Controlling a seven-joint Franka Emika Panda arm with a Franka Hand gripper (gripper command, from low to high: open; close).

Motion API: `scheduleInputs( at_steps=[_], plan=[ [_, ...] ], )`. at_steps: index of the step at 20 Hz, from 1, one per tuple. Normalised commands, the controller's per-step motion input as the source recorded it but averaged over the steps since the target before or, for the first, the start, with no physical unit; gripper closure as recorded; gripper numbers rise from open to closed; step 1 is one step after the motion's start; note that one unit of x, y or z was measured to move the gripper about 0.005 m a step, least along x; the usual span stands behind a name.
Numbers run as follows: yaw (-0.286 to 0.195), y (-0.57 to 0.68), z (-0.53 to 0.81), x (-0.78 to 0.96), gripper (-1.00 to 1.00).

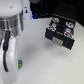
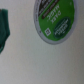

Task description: Open the kcup holder, insert the kcup into the holder, and close the kcup holder

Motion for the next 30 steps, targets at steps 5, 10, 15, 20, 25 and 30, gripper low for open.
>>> scheduleInputs(
  at_steps=[5,10,15,20,25,30],
  plan=[
    [-0.082,-0.07,-0.07,0.07,-1.00],
    [-0.104,-0.11,-0.13,0.11,-1.00],
    [-0.040,-0.04,-0.06,0.06,-1.00],
    [0.024,0.00,-0.18,0.01,-1.00],
    [-0.017,-0.02,-0.12,0.04,-1.00],
    [-0.105,-0.08,0.01,0.21,1.00]
  ],
)
